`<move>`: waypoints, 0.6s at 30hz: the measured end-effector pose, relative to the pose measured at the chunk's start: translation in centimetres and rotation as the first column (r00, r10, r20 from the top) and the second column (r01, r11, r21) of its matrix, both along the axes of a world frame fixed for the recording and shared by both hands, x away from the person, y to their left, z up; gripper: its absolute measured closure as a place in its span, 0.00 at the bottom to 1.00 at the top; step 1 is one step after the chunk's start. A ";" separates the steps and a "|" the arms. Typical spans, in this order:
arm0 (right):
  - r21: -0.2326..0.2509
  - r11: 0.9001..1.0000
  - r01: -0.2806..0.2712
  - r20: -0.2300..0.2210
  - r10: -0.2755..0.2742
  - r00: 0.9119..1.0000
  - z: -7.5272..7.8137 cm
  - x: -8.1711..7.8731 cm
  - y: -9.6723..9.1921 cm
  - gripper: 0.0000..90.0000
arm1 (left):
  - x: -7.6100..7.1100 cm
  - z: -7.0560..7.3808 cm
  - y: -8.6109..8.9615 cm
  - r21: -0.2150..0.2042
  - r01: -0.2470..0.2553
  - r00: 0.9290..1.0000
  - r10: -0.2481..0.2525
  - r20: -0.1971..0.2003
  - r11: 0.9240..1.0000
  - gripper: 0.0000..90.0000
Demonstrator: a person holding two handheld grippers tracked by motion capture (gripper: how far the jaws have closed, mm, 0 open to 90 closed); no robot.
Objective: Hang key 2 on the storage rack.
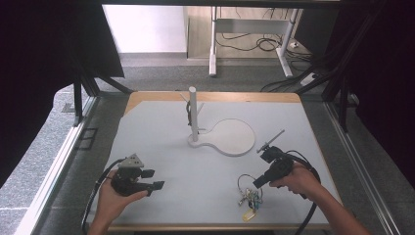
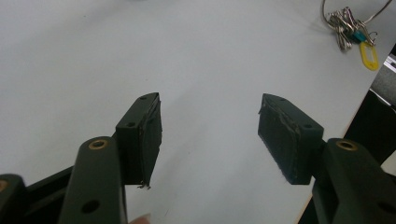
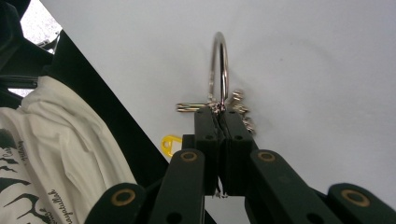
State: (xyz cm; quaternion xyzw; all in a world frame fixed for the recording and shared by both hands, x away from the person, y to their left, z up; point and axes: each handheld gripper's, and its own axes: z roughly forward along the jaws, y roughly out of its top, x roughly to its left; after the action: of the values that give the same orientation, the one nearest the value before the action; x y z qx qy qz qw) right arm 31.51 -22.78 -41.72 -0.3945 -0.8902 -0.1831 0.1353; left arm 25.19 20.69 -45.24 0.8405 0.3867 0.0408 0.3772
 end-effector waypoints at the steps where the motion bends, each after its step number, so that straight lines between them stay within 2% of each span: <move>1: 0.002 1.000 0.002 0.008 -0.002 1.000 0.3 0.0 0.0 0.97 | 0.0 0.0 0.0 0.000 0.000 1.000 0.000 0.000 1.000 0.44; 8: 0.015 1.000 0.010 0.038 -0.010 0.999 2.2 0.5 -0.4 0.97 | 0.0 0.1 0.1 -0.010 -0.005 1.000 0.005 0.002 1.000 0.45; 13: -0.019 1.000 0.014 0.065 -0.013 0.998 3.4 0.9 -0.1 0.97 | -0.1 0.2 0.2 -0.016 -0.009 1.000 0.009 0.005 1.000 0.45; 18: -0.020 1.000 0.012 0.084 -0.011 0.996 4.5 1.4 0.1 0.97 | -0.1 0.2 0.2 -0.018 -0.011 1.000 0.011 0.007 1.000 0.45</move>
State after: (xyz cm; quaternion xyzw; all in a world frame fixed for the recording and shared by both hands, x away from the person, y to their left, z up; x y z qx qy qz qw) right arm 32.91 -22.70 -37.19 -0.3930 -0.8947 -0.1911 0.0925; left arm 25.07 20.89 -45.03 0.8349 0.3903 0.0422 0.3857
